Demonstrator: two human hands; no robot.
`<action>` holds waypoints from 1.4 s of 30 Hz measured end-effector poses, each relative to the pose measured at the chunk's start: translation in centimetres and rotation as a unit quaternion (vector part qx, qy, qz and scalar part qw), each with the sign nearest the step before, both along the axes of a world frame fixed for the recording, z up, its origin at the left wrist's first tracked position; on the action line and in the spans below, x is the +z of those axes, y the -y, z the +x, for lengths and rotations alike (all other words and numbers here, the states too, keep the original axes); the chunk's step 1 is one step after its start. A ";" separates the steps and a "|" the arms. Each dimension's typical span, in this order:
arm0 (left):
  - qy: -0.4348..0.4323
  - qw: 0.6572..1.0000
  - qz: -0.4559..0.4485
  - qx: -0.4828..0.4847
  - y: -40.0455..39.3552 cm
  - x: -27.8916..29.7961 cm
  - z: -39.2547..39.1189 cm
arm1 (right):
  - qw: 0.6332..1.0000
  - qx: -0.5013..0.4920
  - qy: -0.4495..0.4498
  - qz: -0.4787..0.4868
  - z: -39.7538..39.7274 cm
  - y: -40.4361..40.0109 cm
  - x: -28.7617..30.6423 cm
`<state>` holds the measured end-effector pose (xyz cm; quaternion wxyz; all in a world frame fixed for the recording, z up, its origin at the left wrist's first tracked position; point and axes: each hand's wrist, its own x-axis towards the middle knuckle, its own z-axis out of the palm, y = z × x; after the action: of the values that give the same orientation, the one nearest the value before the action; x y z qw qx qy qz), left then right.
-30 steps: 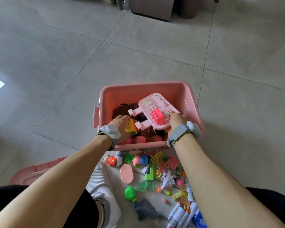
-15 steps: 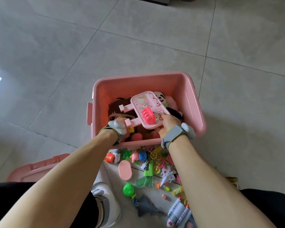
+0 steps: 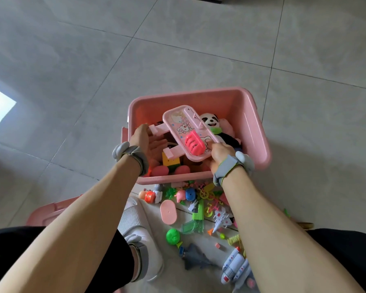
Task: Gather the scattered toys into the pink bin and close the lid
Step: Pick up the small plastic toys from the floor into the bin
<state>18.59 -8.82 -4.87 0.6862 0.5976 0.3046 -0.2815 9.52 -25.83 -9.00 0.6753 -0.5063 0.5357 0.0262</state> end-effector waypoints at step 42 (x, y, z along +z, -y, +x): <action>0.134 0.875 0.397 -0.243 -2.0 -1.2 -2.7 | 0.940 0.264 0.028 -0.214 -0.3 -2.1 2.6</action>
<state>15.87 -6.85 -6.11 0.3351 0.9072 0.1408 -0.2119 9.25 -23.75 -6.41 0.5345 -0.7628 0.3564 0.0740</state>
